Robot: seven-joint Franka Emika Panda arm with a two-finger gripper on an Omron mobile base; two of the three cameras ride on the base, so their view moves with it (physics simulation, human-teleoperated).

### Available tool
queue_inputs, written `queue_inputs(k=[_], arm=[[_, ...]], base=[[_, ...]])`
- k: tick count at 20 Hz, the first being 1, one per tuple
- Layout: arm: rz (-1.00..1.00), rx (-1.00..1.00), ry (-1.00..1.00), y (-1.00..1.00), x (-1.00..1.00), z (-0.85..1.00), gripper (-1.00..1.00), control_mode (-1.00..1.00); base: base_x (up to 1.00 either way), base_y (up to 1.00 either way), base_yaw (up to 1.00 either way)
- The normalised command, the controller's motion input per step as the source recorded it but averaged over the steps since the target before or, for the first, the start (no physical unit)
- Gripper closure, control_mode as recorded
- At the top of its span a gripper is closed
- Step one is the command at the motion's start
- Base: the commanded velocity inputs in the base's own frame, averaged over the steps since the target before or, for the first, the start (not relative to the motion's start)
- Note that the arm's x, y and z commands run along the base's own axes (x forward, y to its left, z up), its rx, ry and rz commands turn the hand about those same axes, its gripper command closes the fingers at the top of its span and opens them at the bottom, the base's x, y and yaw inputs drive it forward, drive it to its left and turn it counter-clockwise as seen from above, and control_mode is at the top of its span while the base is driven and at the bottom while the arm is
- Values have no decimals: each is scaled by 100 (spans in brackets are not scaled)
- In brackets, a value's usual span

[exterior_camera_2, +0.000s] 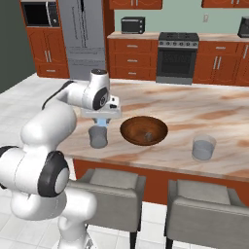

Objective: There are four ice cubes in the ice bowl. Place two ice cubes in each glass of water.

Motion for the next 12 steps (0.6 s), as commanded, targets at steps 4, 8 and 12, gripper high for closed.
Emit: queue_inputs(k=[4, 8, 12], arm=[[-9, 0, -6, 61, 0, 0, 100, -100], [-2, 0, 0, 40, 19, 0, 100, -100], [0, 0, 0, 15, 30, -5, 100, -100]], base=[[0, 0, 0], [0, 0, 0], [0, 0, 0]])
